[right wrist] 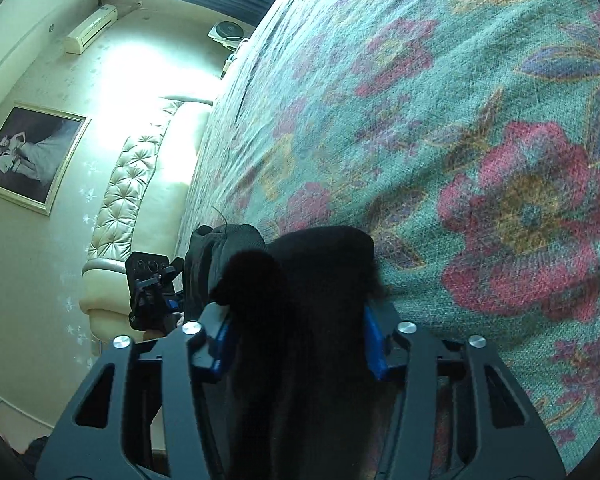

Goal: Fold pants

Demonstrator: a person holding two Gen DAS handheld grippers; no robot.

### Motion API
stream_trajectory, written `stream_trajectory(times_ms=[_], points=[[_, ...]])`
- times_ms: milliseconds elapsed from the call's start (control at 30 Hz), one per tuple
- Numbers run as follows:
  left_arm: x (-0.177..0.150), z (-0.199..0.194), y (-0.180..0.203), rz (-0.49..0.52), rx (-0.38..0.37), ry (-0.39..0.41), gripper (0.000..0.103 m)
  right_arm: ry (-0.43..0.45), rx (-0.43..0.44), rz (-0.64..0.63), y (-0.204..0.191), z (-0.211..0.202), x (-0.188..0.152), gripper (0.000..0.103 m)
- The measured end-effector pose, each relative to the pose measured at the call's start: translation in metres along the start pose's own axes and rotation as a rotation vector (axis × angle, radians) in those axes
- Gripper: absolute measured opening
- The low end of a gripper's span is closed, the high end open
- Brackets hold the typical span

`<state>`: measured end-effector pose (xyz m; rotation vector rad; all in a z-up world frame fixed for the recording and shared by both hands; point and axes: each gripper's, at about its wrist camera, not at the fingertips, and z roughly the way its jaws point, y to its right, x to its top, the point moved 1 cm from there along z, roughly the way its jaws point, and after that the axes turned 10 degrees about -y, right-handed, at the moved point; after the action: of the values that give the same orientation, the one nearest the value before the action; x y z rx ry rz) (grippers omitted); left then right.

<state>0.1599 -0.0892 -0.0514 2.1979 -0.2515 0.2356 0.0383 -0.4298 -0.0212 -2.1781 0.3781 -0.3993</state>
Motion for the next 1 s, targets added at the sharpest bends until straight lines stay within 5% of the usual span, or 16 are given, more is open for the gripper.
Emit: stream_trajectory(times_ms=[33,133,267,567,1000], points=[[0.001,0.001,0.001,-0.002,-0.014,0.007,0.081,0.007,0.011,0.008,0.001,0.001,-0.002,0.038],[0.003,0.011,0.002,-0.013,0.048,-0.009,0.044,0.027,0.026,0.016,0.002,-0.001,-0.009,0.034],[-0.001,0.007,0.007,0.015,0.078,0.009,0.030,0.047,0.027,0.009,-0.008,0.000,-0.009,0.032],[0.015,-0.019,0.006,0.011,0.131,0.068,0.027,0.058,0.048,-0.043,-0.044,0.025,0.020,0.029],[0.074,-0.090,-0.051,-0.054,0.274,0.178,0.027,-0.044,0.105,-0.051,-0.085,0.140,0.116,0.029]])
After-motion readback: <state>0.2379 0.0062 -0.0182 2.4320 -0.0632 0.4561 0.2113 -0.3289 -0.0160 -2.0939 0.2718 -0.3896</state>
